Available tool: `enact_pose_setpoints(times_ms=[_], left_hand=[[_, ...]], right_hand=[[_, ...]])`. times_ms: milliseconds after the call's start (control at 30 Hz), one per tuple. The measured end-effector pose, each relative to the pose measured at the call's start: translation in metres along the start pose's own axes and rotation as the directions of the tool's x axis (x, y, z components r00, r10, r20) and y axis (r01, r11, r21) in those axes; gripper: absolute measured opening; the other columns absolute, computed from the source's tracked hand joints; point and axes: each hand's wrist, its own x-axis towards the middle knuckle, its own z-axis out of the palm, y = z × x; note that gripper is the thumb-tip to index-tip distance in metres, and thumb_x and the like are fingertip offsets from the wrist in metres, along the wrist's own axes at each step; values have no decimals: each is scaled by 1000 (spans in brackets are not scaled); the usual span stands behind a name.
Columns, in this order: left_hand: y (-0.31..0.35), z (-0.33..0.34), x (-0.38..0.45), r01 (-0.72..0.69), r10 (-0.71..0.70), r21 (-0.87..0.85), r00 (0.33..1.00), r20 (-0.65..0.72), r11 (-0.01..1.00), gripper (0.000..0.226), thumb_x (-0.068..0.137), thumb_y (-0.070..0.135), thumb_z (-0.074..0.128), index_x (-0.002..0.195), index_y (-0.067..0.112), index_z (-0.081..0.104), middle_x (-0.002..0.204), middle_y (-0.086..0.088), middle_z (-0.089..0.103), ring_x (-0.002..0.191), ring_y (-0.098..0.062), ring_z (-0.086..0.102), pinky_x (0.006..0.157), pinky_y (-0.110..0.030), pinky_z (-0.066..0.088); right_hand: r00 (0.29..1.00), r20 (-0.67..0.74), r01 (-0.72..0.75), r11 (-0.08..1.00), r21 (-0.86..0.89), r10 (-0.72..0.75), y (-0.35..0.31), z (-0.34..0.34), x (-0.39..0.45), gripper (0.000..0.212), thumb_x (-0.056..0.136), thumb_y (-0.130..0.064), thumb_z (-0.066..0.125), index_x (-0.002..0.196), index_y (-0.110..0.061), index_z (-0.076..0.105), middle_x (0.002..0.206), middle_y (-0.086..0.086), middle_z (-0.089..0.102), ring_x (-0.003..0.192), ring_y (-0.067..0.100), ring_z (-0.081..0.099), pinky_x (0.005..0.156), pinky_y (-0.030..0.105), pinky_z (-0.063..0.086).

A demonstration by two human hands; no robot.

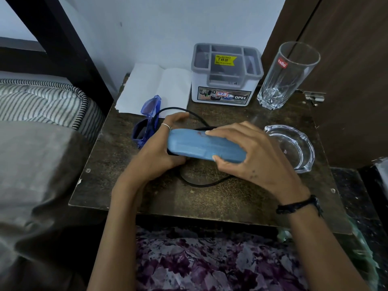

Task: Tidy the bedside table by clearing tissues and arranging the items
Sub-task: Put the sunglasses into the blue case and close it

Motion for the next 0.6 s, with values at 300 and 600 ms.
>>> enact_pose_setpoints(times_ms=[300, 600], left_hand=[[1, 1, 1, 92, -89, -265, 996, 24, 960, 83, 57, 26, 80, 129, 33, 40, 117, 1, 55, 101, -7, 58, 80, -13, 50], [2, 4, -2, 57, -43, -381, 998, 44, 923, 79, 64, 15, 71, 130, 37, 32, 119, 4, 49, 104, -5, 56, 83, -14, 48]], right_hand=[[1000, -14, -27, 999, 35, 27, 0, 0, -3, 46, 79, -38, 60, 123, -28, 57, 119, -9, 62, 102, 8, 59, 88, 25, 49], [966, -210, 117, 978, -173, -153, -2, 12, -3, 37, 80, -32, 60, 109, -13, 70, 104, 5, 73, 90, 15, 70, 74, 32, 59]])
